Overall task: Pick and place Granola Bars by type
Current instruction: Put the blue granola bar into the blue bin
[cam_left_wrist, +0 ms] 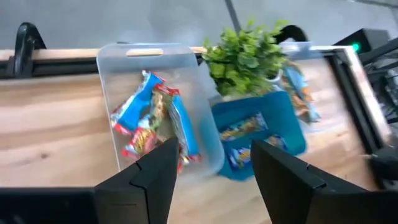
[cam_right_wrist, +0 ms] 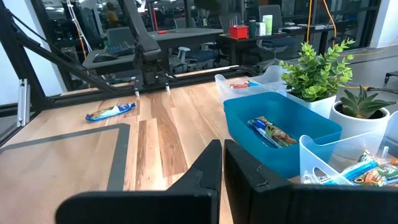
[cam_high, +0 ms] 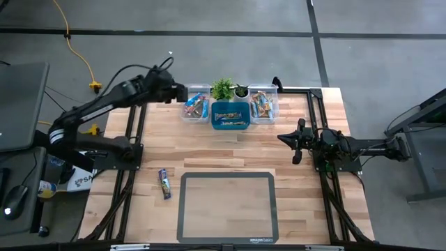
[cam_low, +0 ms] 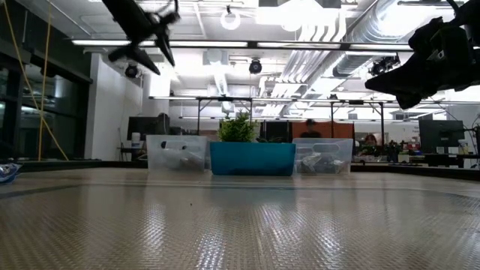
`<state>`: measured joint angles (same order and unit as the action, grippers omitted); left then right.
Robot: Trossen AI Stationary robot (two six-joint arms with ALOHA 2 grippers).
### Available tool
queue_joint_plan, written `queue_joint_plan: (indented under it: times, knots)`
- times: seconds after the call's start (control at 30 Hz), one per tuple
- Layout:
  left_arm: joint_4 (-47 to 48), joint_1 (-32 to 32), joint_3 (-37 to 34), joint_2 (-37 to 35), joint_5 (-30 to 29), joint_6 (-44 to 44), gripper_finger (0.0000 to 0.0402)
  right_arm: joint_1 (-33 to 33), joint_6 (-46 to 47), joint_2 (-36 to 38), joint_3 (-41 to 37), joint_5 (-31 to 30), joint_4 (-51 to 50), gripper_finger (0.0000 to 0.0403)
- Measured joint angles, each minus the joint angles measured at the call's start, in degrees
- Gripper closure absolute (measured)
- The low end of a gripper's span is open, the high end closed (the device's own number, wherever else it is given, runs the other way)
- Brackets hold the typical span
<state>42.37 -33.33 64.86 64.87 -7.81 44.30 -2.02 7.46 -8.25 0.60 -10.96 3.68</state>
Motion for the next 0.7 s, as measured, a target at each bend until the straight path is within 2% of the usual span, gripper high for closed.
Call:
queue_joint_plan:
  times: [0.17,0.3,0.5,0.7]
  knots:
    - [5.18,9.46,0.0,-6.4,-6.26,8.0,0.0204,0.02,0.0,0.0,0.0,0.0,0.0,0.0402]
    - [10.94,19.27,0.0,-8.79,-13.2,16.97,0.0204,0.02,0.0,0.0,-0.01,0.0,0.0,0.0402]
    - [20.29,33.9,0.0,-8.48,-20.82,33.76,0.0204,0.02,-0.02,0.0,0.0,0.0,0.0,0.0402]
    - [24.59,45.98,0.0,-5.47,-26.1,48.45,0.0204,0.0,0.0,0.0,-0.01,0.0,0.0,0.0402]
